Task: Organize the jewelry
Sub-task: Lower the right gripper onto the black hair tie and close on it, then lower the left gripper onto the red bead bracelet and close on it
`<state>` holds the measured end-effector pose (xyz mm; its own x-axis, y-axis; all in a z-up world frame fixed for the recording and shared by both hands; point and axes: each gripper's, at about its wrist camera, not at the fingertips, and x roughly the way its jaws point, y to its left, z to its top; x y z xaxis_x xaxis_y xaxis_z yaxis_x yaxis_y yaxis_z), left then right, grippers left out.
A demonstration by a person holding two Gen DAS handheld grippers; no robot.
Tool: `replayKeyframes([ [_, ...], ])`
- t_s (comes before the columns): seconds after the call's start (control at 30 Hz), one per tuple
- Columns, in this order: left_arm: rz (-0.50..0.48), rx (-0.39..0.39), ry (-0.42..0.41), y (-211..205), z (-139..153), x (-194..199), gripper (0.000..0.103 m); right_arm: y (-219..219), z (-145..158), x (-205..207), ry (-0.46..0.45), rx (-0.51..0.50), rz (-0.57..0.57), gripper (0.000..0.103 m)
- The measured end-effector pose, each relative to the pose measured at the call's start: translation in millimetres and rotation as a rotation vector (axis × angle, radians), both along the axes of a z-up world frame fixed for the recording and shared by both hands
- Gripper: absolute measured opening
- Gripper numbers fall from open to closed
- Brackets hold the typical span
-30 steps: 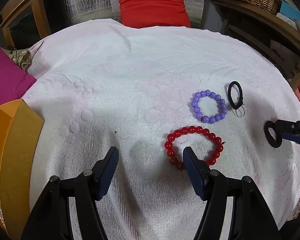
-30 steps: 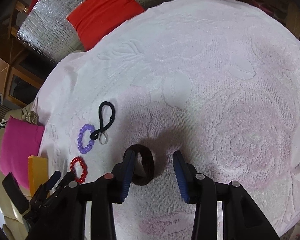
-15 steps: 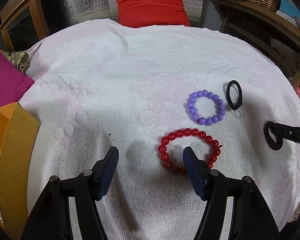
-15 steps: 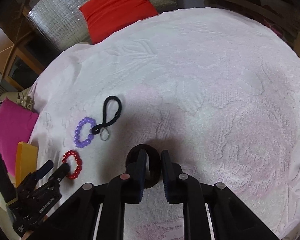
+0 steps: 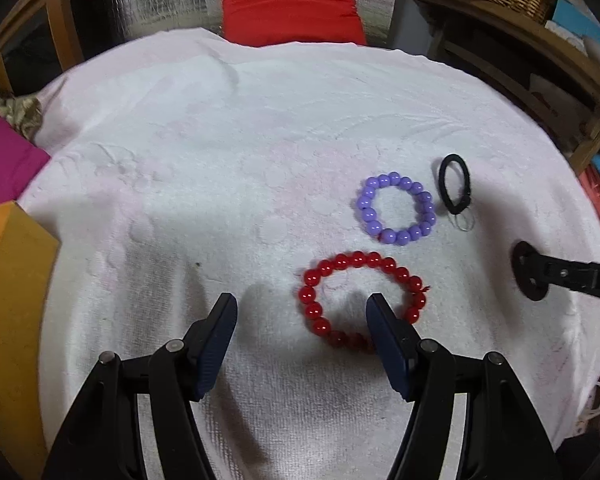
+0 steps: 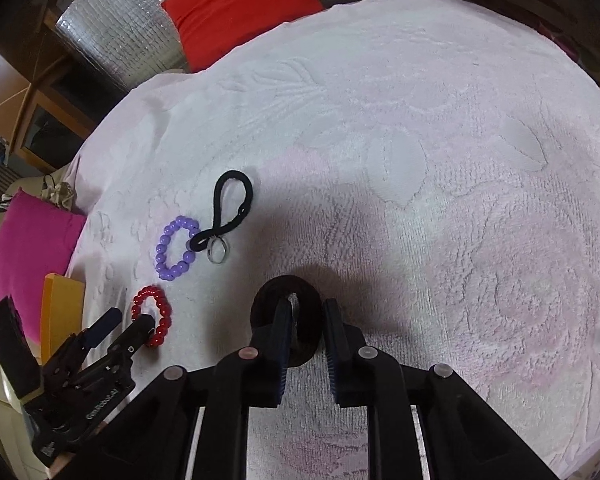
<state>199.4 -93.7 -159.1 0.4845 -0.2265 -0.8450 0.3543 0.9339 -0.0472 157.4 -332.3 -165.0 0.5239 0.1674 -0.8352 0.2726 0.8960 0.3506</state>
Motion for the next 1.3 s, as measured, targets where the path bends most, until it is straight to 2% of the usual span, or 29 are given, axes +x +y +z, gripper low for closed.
replayKeyframes([
  [0.17, -0.039, -0.038, 0.015, 0.6, 0.7, 0.2, 0.069, 6.7, 0.4, 0.3, -0.004, -0.039, 0.009, 0.019],
  [0.3, -0.070, -0.103, 0.042, -3.2, -0.4, -0.5, 0.075, 4.0, -0.5, 0.3, -0.005, -0.025, 0.010, 0.019],
  [0.47, -0.067, -0.129, 0.050, -9.2, 0.2, 1.8, 0.077, -0.3, -2.3, 0.1, -0.004, -0.005, 0.006, 0.017],
  [0.73, -0.073, -0.124, 0.053, -9.4, 2.7, 0.1, 0.077, -3.3, -3.0, 0.9, -0.001, 0.015, -0.006, 0.016],
  [1.03, -0.129, -0.090, 0.043, -26.1, 2.7, -15.6, 0.078, -4.3, -3.6, 1.3, -0.002, 0.029, -0.016, 0.017],
  [1.2, -0.146, -0.080, 0.008, -31.2, 1.8, -21.5, 0.077, -4.4, -3.4, 1.5, -0.002, 0.034, -0.016, 0.017],
  [1.23, -0.151, -0.067, 0.000, -32.2, 1.3, -23.0, 0.071, -4.2, -3.3, 1.7, -0.002, 0.033, -0.016, 0.017],
  [1.27, -0.154, -0.052, -0.011, -32.6, 1.2, -24.7, 0.057, -4.5, -3.6, 1.4, -0.002, 0.033, -0.017, 0.017],
  [1.3, -0.158, -0.041, -0.021, -32.8, 1.6, -25.5, 0.051, -4.5, -3.7, 1.6, -0.002, 0.033, -0.017, 0.017],
])
